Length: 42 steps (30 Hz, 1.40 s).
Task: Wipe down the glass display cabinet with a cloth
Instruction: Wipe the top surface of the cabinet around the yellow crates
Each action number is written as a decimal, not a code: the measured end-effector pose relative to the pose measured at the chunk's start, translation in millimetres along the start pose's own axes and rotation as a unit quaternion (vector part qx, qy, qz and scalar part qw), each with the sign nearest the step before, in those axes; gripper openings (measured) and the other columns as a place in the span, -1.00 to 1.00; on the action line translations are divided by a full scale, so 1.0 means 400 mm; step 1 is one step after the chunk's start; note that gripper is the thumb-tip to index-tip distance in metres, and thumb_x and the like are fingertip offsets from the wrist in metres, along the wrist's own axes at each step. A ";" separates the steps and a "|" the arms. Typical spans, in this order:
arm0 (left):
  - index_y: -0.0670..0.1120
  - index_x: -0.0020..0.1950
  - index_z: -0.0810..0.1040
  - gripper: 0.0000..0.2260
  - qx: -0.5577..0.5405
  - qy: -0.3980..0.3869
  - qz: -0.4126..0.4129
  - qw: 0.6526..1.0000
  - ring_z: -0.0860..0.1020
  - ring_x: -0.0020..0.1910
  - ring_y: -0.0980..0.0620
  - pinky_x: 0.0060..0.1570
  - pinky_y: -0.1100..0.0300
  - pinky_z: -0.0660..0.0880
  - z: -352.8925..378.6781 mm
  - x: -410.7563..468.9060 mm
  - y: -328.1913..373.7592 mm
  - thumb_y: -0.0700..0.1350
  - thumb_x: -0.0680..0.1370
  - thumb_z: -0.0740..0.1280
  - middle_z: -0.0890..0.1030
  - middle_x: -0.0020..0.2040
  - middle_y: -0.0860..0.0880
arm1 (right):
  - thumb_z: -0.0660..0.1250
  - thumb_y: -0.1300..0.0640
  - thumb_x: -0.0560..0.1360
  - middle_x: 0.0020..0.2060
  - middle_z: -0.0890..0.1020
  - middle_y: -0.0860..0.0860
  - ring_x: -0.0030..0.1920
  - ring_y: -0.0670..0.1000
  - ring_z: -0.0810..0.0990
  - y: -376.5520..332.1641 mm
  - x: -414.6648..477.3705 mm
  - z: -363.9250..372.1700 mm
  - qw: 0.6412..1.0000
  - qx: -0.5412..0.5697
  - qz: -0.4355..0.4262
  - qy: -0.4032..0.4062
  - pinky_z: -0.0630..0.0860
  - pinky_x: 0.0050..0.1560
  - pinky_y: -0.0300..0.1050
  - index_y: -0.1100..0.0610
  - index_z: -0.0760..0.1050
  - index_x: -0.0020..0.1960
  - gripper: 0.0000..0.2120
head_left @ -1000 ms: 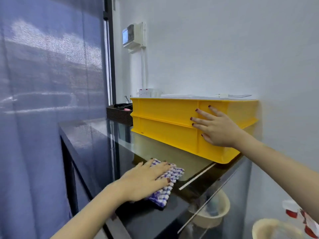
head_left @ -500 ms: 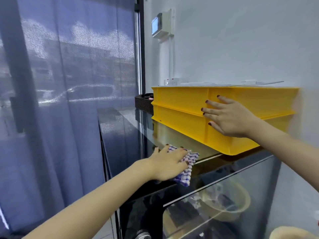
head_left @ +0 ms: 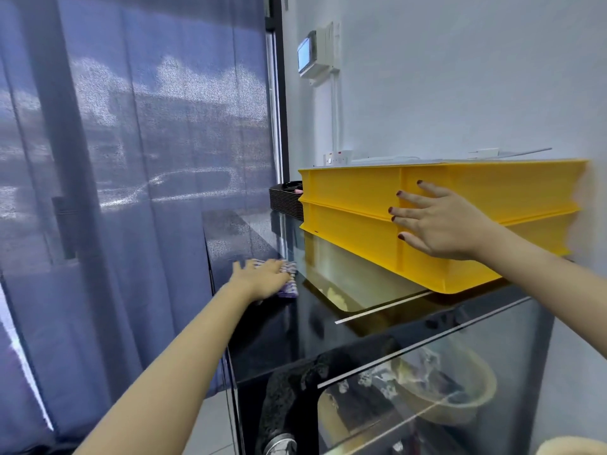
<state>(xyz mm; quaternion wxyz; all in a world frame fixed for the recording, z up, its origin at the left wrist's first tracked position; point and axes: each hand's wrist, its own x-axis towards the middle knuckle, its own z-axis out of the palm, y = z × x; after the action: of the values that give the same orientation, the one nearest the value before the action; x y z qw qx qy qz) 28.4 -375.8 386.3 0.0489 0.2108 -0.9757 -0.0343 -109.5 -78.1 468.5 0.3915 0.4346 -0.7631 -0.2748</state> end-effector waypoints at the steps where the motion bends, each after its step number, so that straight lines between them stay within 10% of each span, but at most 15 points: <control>1: 0.11 0.54 0.06 -0.54 0.003 -0.008 0.028 1.000 0.00 0.51 -0.22 0.40 -0.22 -0.20 0.001 -0.004 0.045 0.08 0.63 -0.04 0.06 0.55 0.04 | -0.53 -0.20 0.42 0.45 0.28 -0.09 0.52 0.00 0.04 0.000 0.001 0.002 1.000 -0.001 0.000 0.001 -0.16 0.48 0.02 -0.01 0.28 0.45 -0.14; 7: 0.12 0.54 -0.02 -0.45 -0.016 -0.013 0.216 0.976 -0.05 0.52 -0.06 0.43 -0.01 -0.12 0.020 -0.193 0.119 0.20 0.55 -0.11 0.03 0.55 0.08 | -0.48 -0.19 0.45 0.43 0.34 -0.07 0.51 0.03 0.11 0.002 -0.001 0.005 1.000 -0.011 -0.006 0.012 -0.09 0.48 0.06 0.01 0.34 0.43 -0.17; 11: 0.18 0.52 0.03 -0.53 -0.036 0.018 0.122 0.992 -0.03 0.50 0.12 0.41 0.08 -0.08 0.009 -0.226 -0.039 0.15 0.61 0.00 0.06 0.54 0.16 | -0.48 -0.25 0.42 0.45 0.31 -0.06 0.52 0.04 0.08 0.012 -0.006 -0.004 0.999 -0.012 -0.032 0.006 -0.08 0.48 0.06 0.01 0.30 0.45 -0.14; 19: 0.07 0.55 0.03 -0.54 0.018 0.004 0.019 1.000 -0.02 0.51 -0.18 0.42 -0.19 -0.15 0.014 0.021 -0.009 0.06 0.64 -0.06 0.05 0.56 0.01 | 0.00 -0.02 0.49 0.07 0.66 0.07 0.21 0.20 0.55 0.062 -0.026 -0.003 0.982 -0.025 -0.050 0.180 0.31 0.32 0.23 0.13 0.68 0.01 -0.50; 26: 0.02 0.55 -0.04 -0.53 0.001 -0.050 0.257 0.965 -0.07 0.50 -0.23 0.44 -0.16 -0.09 0.024 -0.067 0.356 0.06 0.64 -0.06 0.01 0.56 -0.01 | -0.02 0.00 0.49 0.11 0.65 0.04 0.23 0.17 0.55 0.053 -0.033 0.005 0.985 0.000 -0.031 0.170 0.40 0.26 0.19 0.12 0.68 0.03 -0.50; 30: 0.19 0.53 -0.05 -0.50 -0.042 -0.011 0.353 0.935 -0.11 0.50 0.09 0.42 0.17 -0.15 0.030 -0.205 0.265 0.15 0.62 0.02 0.00 0.54 0.16 | -0.02 -0.01 0.50 0.13 0.64 0.03 0.25 0.17 0.53 0.049 -0.038 0.001 0.988 -0.003 -0.027 0.150 0.39 0.28 0.18 0.10 0.67 0.05 -0.50; 34: 0.25 0.49 0.00 -0.58 -0.060 -0.008 0.282 0.958 -0.05 0.44 0.30 0.29 0.49 -0.18 -0.004 -0.182 0.073 0.06 0.65 0.02 0.05 0.49 0.29 | -0.03 -0.02 0.51 0.14 0.63 0.02 0.27 0.18 0.52 0.048 -0.041 -0.004 0.991 -0.005 -0.023 0.135 0.37 0.29 0.19 0.08 0.66 0.07 -0.50; 42: 0.08 0.53 0.10 -0.56 0.002 0.006 0.048 0.999 0.11 0.48 -0.17 0.42 -0.11 0.04 0.017 0.153 0.023 0.05 0.63 -0.04 0.16 0.53 -0.06 | -0.02 -0.01 0.50 0.10 0.65 -0.01 0.23 0.15 0.55 0.035 -0.042 -0.017 0.992 0.005 -0.004 0.124 0.40 0.26 0.17 0.04 0.68 0.03 -0.52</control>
<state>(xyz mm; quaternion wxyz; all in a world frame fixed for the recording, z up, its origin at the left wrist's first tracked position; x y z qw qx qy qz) -31.4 -392.5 385.3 0.0559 0.1642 -0.9844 -0.0284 -104.6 -57.3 476.8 0.4796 0.4701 -0.7087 -0.2161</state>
